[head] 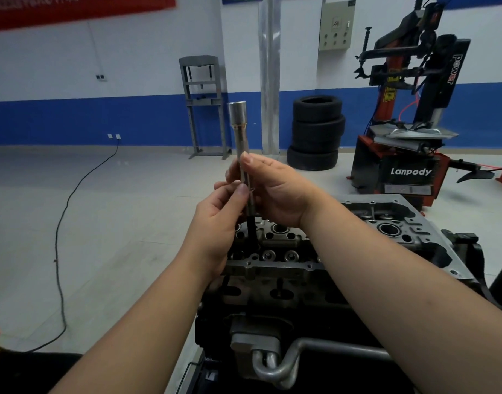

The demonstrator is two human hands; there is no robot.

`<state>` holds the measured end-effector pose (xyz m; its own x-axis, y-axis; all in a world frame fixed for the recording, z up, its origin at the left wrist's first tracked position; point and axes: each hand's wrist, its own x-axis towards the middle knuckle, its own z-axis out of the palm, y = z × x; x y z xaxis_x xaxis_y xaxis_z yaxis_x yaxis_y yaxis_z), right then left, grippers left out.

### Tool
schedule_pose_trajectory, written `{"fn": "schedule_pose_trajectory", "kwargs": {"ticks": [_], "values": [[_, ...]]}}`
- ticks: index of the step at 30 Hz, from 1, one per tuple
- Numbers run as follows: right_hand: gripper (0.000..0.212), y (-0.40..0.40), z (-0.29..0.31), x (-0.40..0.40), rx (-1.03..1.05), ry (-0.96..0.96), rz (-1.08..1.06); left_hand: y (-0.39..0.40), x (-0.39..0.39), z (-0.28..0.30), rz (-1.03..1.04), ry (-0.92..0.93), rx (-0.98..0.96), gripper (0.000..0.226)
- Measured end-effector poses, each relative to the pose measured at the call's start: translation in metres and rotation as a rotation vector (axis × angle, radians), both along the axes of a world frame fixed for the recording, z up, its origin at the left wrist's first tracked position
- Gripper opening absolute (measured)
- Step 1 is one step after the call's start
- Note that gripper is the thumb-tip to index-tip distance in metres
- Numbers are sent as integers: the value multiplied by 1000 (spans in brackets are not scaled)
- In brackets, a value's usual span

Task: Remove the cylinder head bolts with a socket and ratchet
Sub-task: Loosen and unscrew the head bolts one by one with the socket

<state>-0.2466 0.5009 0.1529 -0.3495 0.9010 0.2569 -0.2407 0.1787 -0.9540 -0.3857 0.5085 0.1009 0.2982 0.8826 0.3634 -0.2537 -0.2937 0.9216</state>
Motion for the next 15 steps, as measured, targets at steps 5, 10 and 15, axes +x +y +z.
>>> {"fn": "schedule_pose_trajectory", "kwargs": {"ticks": [5,10,15], "values": [[34,2,-1,0,-27,-23,-16,-1,-4,3,-58,-43,-28,22],[21,1,0,-4,-22,35,24,0,0,0,19,-59,-7,21],[26,1,0,-1,-13,22,-8,0,-2,3,-52,-42,-23,21]]}}
